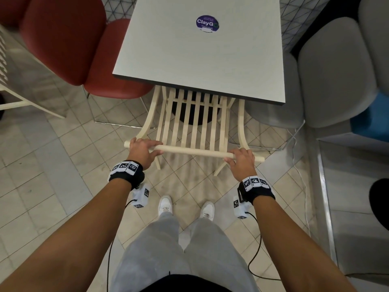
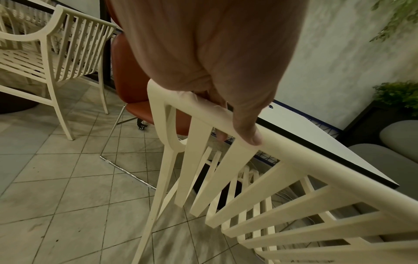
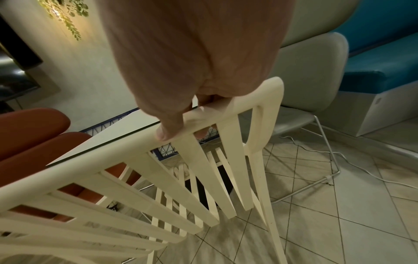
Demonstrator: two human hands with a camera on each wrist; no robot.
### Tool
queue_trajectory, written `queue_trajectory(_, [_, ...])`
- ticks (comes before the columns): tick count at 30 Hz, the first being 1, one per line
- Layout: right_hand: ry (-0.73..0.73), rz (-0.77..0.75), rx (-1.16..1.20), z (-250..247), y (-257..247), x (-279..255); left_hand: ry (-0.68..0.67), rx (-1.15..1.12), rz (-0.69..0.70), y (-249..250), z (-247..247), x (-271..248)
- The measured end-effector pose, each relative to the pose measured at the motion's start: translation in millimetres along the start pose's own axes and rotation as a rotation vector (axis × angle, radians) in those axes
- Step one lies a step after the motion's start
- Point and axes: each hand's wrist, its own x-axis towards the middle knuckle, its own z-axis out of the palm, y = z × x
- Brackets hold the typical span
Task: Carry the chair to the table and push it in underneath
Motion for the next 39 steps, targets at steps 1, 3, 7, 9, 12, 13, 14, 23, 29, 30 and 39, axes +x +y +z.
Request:
queue_trajectory(1, [-0.001,0.001,0.004,0,0,-1,0.001,0.002,0.001,0,0,-1])
queue_trajectory(3, [-0.005,0.001,0.006,-1,0,-1,-0.001,0.006,-0.002,3,-2,-1])
queue_trajectory(7, [-0.019,0.01,0.001,-1,-1,0,0.011,0.042,0.0,7,-7,-2])
queue_trajectory(9, [-0.005,0.015,-0.002,0,-2,0,0.015,0.067,0.005,6,-10,-1])
queue_trajectory(12, [0.021,0.016,0.022,5,-10,1,0.014,0.097,0.013,4,-20,3])
queue_trajectory(13, [0.022,0.017,0.026,7,-14,1,0.012,0.095,0.011,3,-23,5])
queue_trajectory(14, [0.02,0.024,0.027,9,-18,2,0.008,0.095,0.004,0,-25,7])
queue_trajectory(23, [0.033,0.019,0.032,6,-18,-3,0.023,0.031,-0.013,1,-19,0])
queue_trajectory(29, [0.008,0.025,0.035,5,-15,0,0.023,0.017,-0.013,0,-17,0])
queue_trajectory(30, [0.009,0.025,0.035,5,-15,1,0.022,0.014,-0.008,-1,-16,1])
queue_trajectory(39, [0.012,0.034,0.023,2,-16,2,0.015,0.009,0.002,-1,-13,4])
